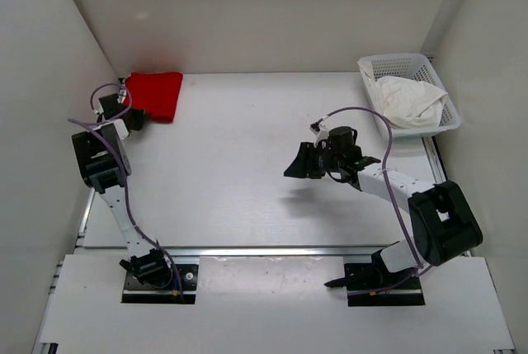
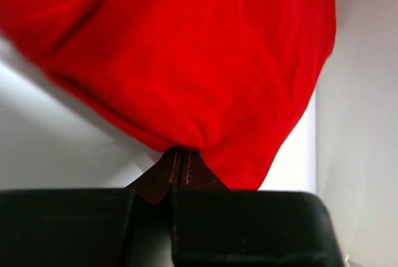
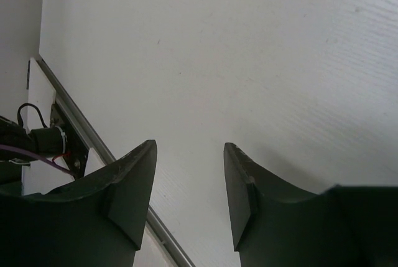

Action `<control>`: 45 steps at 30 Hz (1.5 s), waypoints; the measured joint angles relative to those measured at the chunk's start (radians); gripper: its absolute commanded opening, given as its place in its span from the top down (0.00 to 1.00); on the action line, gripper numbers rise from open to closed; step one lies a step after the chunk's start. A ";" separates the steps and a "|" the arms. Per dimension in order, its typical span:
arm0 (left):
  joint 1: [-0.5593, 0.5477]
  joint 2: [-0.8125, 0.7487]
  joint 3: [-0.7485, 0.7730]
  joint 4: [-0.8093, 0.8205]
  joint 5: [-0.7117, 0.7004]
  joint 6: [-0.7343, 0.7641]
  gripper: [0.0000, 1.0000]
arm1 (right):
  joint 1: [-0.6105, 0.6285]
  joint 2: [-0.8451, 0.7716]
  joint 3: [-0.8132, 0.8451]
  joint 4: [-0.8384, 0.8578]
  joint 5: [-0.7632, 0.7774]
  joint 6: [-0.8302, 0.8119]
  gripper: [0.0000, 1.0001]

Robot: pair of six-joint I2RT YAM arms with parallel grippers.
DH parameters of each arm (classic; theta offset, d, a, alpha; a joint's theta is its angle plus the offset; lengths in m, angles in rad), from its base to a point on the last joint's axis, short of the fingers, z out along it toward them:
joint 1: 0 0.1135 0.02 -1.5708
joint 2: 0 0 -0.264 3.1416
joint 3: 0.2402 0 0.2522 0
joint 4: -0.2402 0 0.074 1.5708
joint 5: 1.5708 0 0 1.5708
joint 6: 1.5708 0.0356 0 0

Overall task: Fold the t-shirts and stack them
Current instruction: Put the neatly folded tshirt into the corner of the board with the left arm, then grab crumpled tshirt from bin with the right arm

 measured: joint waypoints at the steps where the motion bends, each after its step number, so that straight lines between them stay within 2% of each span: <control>1: -0.004 0.019 0.027 -0.002 0.000 -0.003 0.98 | 0.002 -0.005 -0.005 -0.004 -0.001 0.001 0.54; 4: -0.004 0.064 0.088 -0.012 -0.002 -0.013 0.94 | -0.001 -0.019 -0.016 -0.006 -0.010 0.003 0.54; 7: 0.010 0.074 0.101 -0.021 -0.002 -0.021 0.82 | -0.011 -0.028 -0.035 -0.008 -0.017 0.004 0.54; 9: 0.021 0.074 0.095 -0.012 -0.005 -0.024 0.69 | -0.018 -0.028 -0.039 -0.014 -0.019 0.003 0.53; 10: 0.026 0.071 0.085 -0.001 -0.007 -0.026 0.60 | -0.021 -0.028 -0.039 -0.016 -0.019 0.003 0.52; 11: 0.031 0.063 0.061 0.016 -0.012 -0.030 0.47 | -0.026 -0.028 -0.039 -0.015 -0.019 0.003 0.52; 14: 0.037 0.004 -0.018 0.075 -0.011 -0.035 0.20 | -0.025 -0.028 -0.036 -0.021 -0.012 0.002 0.48; 18: 0.041 -0.106 -0.128 0.080 -0.038 -0.015 0.04 | -0.013 -0.022 -0.011 -0.041 0.011 -0.005 0.50; 20: 0.039 -0.158 -0.176 0.073 -0.053 -0.008 0.05 | -0.008 -0.015 0.008 -0.041 0.018 -0.004 0.61; 21: 0.036 -0.187 -0.198 0.073 -0.060 -0.005 0.13 | -0.006 -0.013 0.016 -0.040 0.021 -0.007 0.67; 22: 0.032 -0.216 -0.221 0.072 -0.067 -0.002 0.20 | -0.004 -0.011 0.025 -0.041 0.027 -0.006 0.79; 23: 0.025 -0.254 -0.249 0.071 -0.074 0.001 0.33 | -0.003 -0.011 0.037 -0.045 0.037 -0.005 0.91; 25: -0.003 -0.340 -0.311 0.080 -0.095 0.009 0.51 | -0.004 -0.006 0.077 -0.059 0.069 -0.008 1.00; 28: -0.094 -0.463 -0.382 0.086 -0.119 0.024 0.59 | -0.023 0.029 0.197 -0.114 0.137 -0.025 1.00; 31: -0.263 -0.571 -0.439 0.112 -0.137 0.043 0.59 | -0.081 0.079 0.358 -0.170 0.207 -0.050 1.00; 35: -0.551 -0.674 -0.498 0.137 -0.139 0.085 0.54 | -0.247 0.100 0.500 -0.221 0.297 -0.069 0.97; 38: -0.765 -0.729 -0.550 0.147 -0.134 0.133 0.51 | -0.422 0.121 0.592 -0.271 0.371 -0.085 0.96; 41: -0.904 -0.760 -0.611 0.166 -0.115 0.157 0.49 | -0.543 0.191 0.686 -0.311 0.430 -0.113 0.95; 45: -1.026 -0.794 -0.725 0.171 -0.097 0.183 0.45 | -0.609 0.340 0.814 -0.360 0.526 -0.175 0.77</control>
